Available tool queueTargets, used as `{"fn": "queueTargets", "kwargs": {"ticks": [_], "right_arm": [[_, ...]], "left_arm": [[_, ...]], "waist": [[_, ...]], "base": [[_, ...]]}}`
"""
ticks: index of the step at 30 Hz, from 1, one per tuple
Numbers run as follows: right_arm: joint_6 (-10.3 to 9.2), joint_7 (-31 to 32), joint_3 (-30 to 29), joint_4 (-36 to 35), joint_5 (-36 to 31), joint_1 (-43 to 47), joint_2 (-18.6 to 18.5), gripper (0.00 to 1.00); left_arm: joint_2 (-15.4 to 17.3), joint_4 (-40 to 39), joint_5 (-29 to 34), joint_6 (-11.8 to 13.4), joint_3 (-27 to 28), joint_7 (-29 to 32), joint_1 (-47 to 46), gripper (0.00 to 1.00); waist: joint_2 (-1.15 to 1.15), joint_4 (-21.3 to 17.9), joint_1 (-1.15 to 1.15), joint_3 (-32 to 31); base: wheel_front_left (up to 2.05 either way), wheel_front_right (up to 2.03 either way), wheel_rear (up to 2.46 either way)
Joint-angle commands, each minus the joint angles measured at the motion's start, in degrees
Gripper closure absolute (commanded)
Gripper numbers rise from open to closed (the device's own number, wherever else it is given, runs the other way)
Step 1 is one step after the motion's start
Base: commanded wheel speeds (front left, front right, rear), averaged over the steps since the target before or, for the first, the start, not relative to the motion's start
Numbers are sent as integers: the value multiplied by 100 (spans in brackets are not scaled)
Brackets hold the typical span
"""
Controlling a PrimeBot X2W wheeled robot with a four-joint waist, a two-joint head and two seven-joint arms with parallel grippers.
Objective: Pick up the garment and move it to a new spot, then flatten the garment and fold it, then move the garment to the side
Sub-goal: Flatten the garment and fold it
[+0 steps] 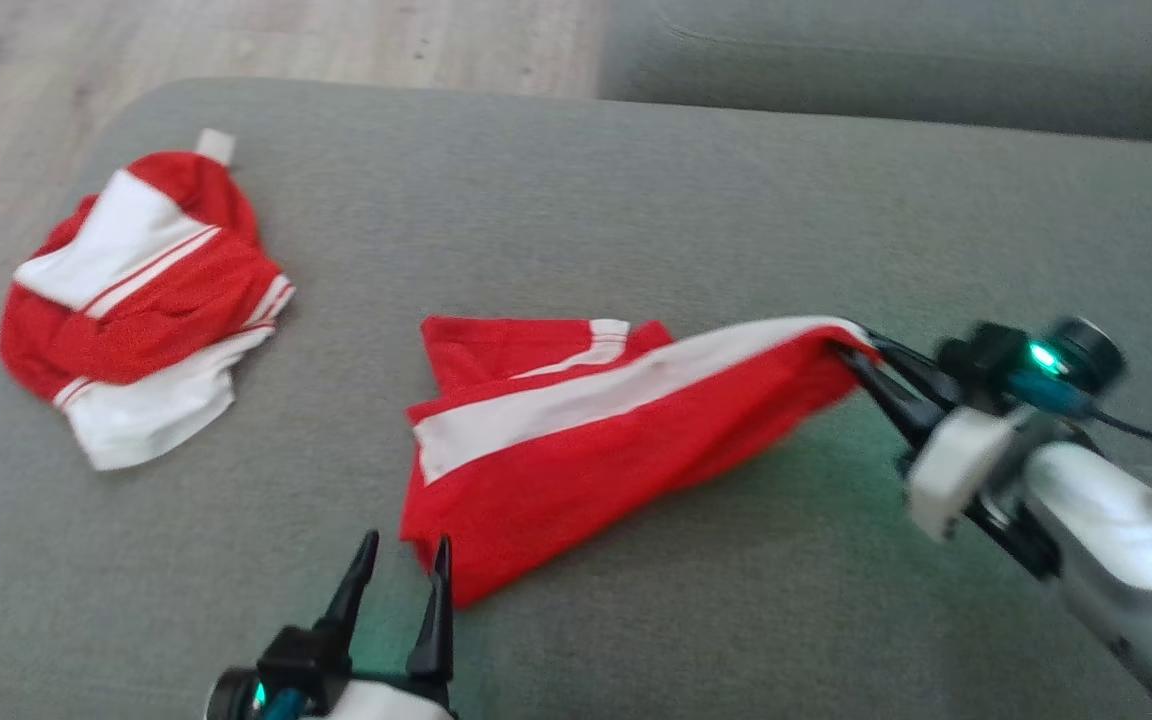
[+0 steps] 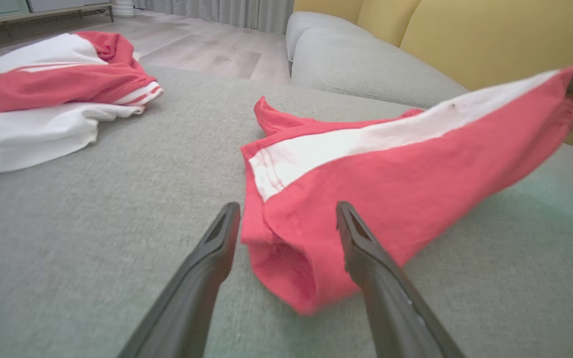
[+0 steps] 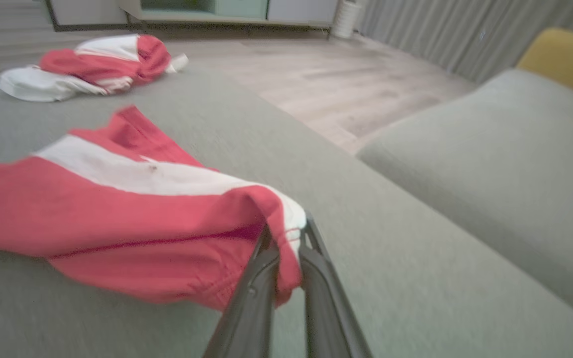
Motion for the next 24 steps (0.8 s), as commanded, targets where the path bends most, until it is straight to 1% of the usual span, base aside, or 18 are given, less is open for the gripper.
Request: {"fn": "queueTargets", "kwargs": {"ticks": [1, 2, 3, 6, 8, 12, 14, 16, 18, 20, 22, 24], "right_arm": [[-4, -108, -220, -10, 74, 93, -125, 65], [-4, -141, -375, 103, 77, 220, -150, 7], [-4, -167, -569, 232, 93, 347, -136, 0], [-4, -225, -1190, 495, -21, 659, 22, 0], [-4, -236, -1729, 472, -186, 842, 202, 0], [-4, -239, -3197, -25, -746, 1432, 674, 0], [-4, -240, -3839, -329, -1112, 1784, 1008, 0], [-4, -240, -4334, -584, -1423, 2109, 1386, 0], [-4, -240, -4580, -773, -1671, 2375, 1714, 0], [-4, -240, -4686, -876, -1841, 2562, 1942, 0], [-4, -240, -4741, -925, -1952, 2690, 2092, 0], [-4, -241, -4756, -943, -2007, 2766, 2161, 0]], "left_arm": [[-7, -193, 59, 42, 206, -71, -309, 0], [-7, -192, 65, 47, 224, -71, -338, 0], [-7, -189, 71, 50, 242, -71, -362, 0], [-7, -181, 84, 41, 297, -71, -423, 0], [-7, -194, 64, 30, 337, -71, -458, 0], [-7, -245, -2, 21, 397, -71, -554, 0], [-7, -253, -26, 8, 415, -71, -618, 0], [-7, -214, -79, -1, 420, -71, -699, 0], [-7, -102, -223, -74, 396, -71, -790, 0], [-7, 56, -609, -180, 384, -71, -898, 0], [-7, 279, -772, -301, 278, -71, -1054, 0], [-7, 515, -956, -331, 237, -71, -1188, 0]], "waist": [[0, -202, 0, 111], [0, -257, 0, 120], [0, -310, 0, 124], [0, -434, 0, 122], [0, -508, 0, 114], [0, -618, 0, 72], [0, -683, 0, 56], [0, -743, 0, 39], [0, -801, 0, 41], [0, -851, 0, 47], [0, -889, 0, 57], [0, -919, 0, 68]], "base": [[0, 0, 0], [0, 0, 0], [0, 0, 0], [0, 0, 0], [0, 0, 0], [0, 0, 0], [0, 0, 0], [0, 0, 0], [0, 0, 0], [0, 0, 0], [0, 0, 0], [0, 0, 0]]}}
